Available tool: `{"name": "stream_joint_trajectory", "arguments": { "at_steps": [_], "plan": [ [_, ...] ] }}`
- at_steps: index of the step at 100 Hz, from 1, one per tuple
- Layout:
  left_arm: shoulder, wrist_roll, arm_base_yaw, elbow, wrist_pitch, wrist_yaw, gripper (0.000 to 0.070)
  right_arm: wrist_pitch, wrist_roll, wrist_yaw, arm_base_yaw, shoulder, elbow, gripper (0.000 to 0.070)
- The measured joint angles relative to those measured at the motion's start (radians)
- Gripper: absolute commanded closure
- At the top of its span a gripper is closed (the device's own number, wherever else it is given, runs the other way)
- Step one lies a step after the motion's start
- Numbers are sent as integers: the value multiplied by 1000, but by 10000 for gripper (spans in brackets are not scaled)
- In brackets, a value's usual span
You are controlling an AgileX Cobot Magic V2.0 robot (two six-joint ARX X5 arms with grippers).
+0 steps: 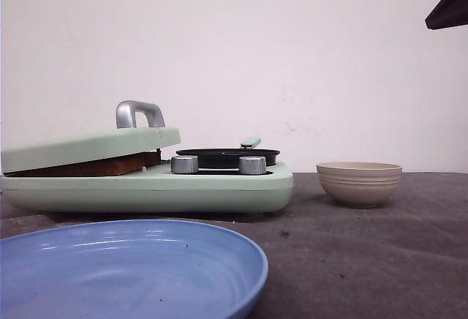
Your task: Make breakfast with bread and shrimp
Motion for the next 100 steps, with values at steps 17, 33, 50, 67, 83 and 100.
{"name": "stream_joint_trajectory", "arguments": {
  "at_steps": [17,33,50,67,83,100],
  "plan": [
    [0,0,0,0,-1,0,700,0,0,0,0,0,0,700],
    [-49,9,45,-57,50,0,700,0,0,0,0,0,0,700],
    [-66,140,135,-236,234,39,700,2,0,0,0,0,0,700],
    [-66,237,206,-351,273,96,700,20,0,2,0,0,0,700],
    [-65,303,248,-386,278,112,700,36,0,4,0,0,0,700],
    [-66,373,248,-386,278,113,700,60,0,4,0,0,0,700]
  ]
}}
